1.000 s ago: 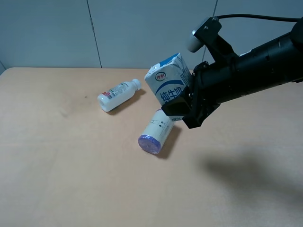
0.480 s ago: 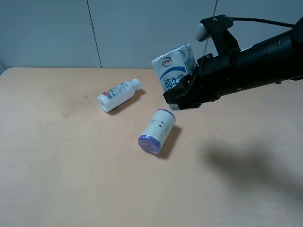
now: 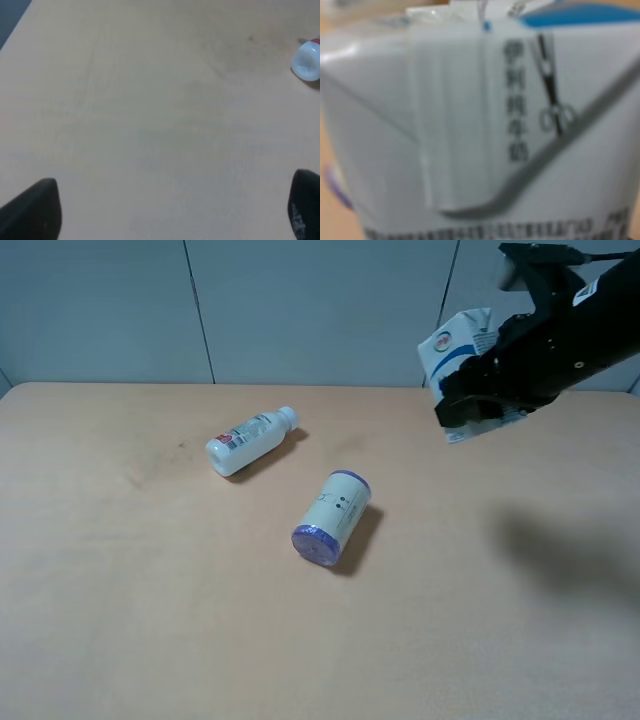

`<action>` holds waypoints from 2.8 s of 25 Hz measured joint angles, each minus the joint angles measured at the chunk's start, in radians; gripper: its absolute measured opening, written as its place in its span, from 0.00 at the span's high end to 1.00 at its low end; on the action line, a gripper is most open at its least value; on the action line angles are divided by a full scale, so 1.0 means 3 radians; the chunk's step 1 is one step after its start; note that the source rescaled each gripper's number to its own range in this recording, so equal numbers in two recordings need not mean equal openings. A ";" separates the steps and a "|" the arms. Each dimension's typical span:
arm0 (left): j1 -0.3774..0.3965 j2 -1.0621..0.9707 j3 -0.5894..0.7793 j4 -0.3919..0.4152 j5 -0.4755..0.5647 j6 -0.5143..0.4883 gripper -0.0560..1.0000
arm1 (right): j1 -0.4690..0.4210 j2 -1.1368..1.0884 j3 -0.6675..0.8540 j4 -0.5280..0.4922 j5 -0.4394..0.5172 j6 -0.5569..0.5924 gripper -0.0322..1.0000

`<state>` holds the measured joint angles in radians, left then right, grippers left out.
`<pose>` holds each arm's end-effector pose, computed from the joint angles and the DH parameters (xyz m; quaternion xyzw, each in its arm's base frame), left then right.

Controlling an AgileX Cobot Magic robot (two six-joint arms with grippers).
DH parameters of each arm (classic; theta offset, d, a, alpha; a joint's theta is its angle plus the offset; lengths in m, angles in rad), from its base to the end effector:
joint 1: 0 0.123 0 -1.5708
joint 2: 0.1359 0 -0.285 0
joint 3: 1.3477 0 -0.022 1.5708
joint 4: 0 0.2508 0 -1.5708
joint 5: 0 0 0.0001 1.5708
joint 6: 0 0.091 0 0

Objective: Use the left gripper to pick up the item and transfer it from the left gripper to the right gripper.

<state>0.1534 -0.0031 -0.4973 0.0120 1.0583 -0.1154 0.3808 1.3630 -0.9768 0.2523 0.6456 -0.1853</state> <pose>-0.0050 0.0002 0.2767 -0.1145 0.8448 0.0159 0.5225 0.2543 0.1166 0.2823 -0.1942 0.9265 0.1323 0.2941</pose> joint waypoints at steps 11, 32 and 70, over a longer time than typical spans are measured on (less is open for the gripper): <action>0.0000 0.0000 0.0000 0.0000 0.0000 0.0000 0.16 | -0.0529 0.0373 -0.0048 -0.0404 0.0519 0.0219 0.94; 0.0000 0.0000 0.0000 0.0000 0.0000 0.0000 0.16 | -0.0529 0.1451 -0.0055 -0.0409 0.0031 0.0224 0.94; 0.0000 0.0000 0.0000 0.0000 0.0000 0.0000 0.16 | -0.0529 0.0805 -0.0900 -0.0409 0.1398 0.0391 0.02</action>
<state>0.1534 -0.0031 -0.4973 0.0120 1.0583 -0.1154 0.2222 1.6046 -1.2467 0.1295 1.0651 -0.0679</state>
